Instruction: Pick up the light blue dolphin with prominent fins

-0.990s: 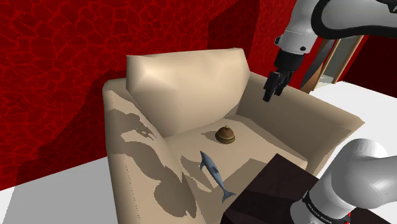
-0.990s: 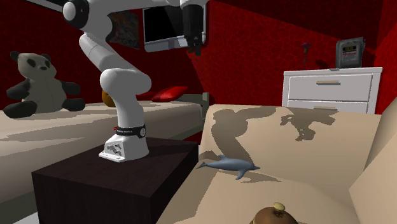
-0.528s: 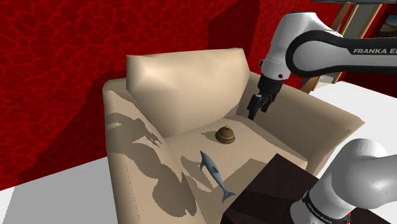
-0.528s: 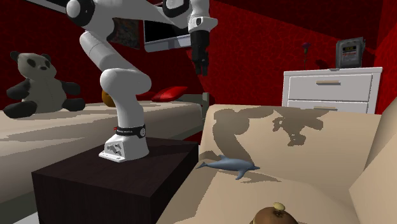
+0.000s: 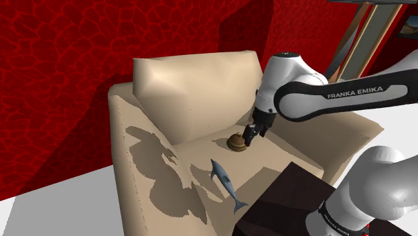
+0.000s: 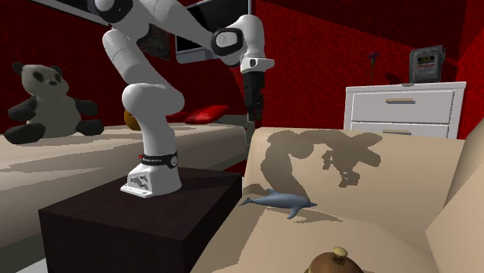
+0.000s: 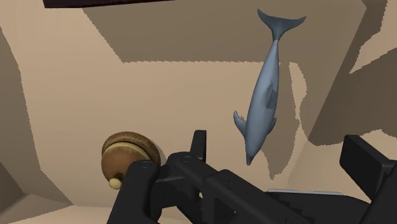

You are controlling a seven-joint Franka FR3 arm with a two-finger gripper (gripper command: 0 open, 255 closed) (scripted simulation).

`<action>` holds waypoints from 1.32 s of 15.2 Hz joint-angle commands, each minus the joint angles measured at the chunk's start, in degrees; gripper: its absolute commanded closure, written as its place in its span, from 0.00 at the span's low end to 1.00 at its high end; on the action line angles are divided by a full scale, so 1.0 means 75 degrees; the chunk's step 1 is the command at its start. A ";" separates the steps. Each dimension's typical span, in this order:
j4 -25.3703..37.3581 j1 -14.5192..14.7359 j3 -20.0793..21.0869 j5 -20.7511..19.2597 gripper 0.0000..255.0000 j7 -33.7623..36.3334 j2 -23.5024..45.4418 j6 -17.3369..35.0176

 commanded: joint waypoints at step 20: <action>0.1405 -0.0791 0.0778 -0.7340 0.00 0.7466 0.7316 0.4944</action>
